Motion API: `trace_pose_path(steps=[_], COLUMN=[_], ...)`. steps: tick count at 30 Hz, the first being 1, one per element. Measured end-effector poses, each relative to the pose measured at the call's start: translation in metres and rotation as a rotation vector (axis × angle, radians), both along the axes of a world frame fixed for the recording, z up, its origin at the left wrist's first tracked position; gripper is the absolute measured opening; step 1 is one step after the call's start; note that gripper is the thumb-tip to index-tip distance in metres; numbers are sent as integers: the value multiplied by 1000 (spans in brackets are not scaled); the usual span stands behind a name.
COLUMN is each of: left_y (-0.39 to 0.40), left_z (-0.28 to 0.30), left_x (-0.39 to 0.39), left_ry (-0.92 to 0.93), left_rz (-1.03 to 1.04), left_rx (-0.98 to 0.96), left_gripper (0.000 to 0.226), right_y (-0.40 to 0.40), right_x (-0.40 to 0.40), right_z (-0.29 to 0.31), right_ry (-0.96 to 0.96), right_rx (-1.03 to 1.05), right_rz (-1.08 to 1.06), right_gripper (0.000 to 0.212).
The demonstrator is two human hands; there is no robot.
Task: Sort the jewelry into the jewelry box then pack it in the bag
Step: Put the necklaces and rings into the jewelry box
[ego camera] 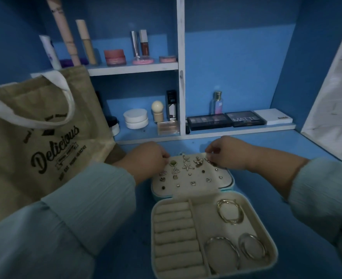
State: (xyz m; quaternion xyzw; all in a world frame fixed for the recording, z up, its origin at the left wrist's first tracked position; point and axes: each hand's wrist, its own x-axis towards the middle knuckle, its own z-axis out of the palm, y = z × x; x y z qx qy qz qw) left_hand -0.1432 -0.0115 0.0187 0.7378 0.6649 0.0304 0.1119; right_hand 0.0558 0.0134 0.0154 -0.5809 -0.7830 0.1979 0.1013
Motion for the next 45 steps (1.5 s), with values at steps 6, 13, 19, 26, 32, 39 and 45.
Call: trace_pose_path(steps=[6,13,19,26,32,39,45], left_y=[4,-5,-16,-42,-56,-53,-42], left_z=[-15,-17,-6,17,27,13,-1], left_x=[-2,3,13,55,115,167,192], left_ry=[65,140,256,65,12,33,21], left_rz=[-33,-47,-48,-270,-421,-516,-529], left_rx=[89,99,132,207,44,-11,34], left_gripper=[23,29,26,29,29,32,28], right_y=[-1,-4,-11,-42,-78,-102,-104], right_x=[-1,2,10,46,92,141,165], right_z=[2,0,-1,30,56,45,25], right_ry=[-119,-77,-10,-126,-377,-419,-409], right_rx=[46,3,-2,0,-120,-66,-11], right_rz=[49,67,70,116,88,-81,-171], right_gripper=[28,34,30,15,6,20,23])
